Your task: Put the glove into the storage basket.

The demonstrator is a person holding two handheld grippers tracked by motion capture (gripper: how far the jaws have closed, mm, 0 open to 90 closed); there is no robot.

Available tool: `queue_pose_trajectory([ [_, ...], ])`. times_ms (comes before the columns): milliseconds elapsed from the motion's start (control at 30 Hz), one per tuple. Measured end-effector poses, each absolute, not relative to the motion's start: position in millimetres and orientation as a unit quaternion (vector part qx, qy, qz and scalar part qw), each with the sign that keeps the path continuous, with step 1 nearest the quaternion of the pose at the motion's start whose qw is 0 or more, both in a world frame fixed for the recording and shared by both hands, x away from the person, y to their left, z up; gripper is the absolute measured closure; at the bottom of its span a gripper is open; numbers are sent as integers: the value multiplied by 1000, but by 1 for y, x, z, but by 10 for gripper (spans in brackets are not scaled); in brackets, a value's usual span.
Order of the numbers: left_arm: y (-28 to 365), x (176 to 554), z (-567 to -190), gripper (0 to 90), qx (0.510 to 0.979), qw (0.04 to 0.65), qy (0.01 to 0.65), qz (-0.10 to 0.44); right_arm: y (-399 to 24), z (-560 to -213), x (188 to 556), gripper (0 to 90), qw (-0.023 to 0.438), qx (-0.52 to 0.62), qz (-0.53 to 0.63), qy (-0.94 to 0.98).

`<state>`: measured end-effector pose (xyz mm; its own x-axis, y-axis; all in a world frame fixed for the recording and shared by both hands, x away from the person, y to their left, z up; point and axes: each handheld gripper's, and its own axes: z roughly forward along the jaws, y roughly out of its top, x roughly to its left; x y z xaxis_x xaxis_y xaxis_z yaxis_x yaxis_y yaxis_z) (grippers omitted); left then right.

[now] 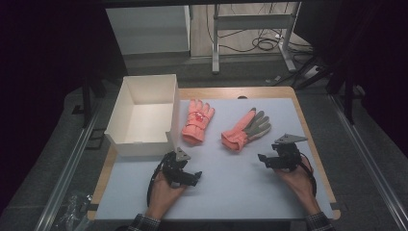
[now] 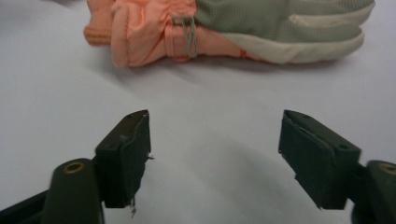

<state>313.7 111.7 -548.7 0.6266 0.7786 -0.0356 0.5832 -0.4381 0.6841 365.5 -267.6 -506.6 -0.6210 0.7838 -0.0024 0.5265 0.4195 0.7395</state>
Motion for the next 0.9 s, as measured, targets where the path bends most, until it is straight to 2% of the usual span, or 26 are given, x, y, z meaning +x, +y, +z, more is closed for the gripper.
queue_pose_trajectory([
  [67, 112, 314, -549, 12, 836, 339, 408, 144, -266, -505, 367, 278, 176, 397, 365, 823],
  [100, 112, 314, -549, 12, 836, 339, 407, 144, -264, -500, 373, 329, 177, 401, 366, 821],
  [267, 112, 314, -549, 12, 835, 339, 408, 144, -259, -492, 384, 417, 180, 407, 371, 815],
  [400, 112, 314, -549, 12, 835, 339, 408, 144, -252, -484, 397, 447, 181, 412, 376, 810],
  [633, 112, 314, -549, 12, 836, 339, 408, 144, -239, -479, 421, 439, 187, 422, 378, 802],
  [900, 112, 314, -549, 12, 835, 339, 408, 144, -221, -486, 448, 365, 193, 442, 358, 799],
])
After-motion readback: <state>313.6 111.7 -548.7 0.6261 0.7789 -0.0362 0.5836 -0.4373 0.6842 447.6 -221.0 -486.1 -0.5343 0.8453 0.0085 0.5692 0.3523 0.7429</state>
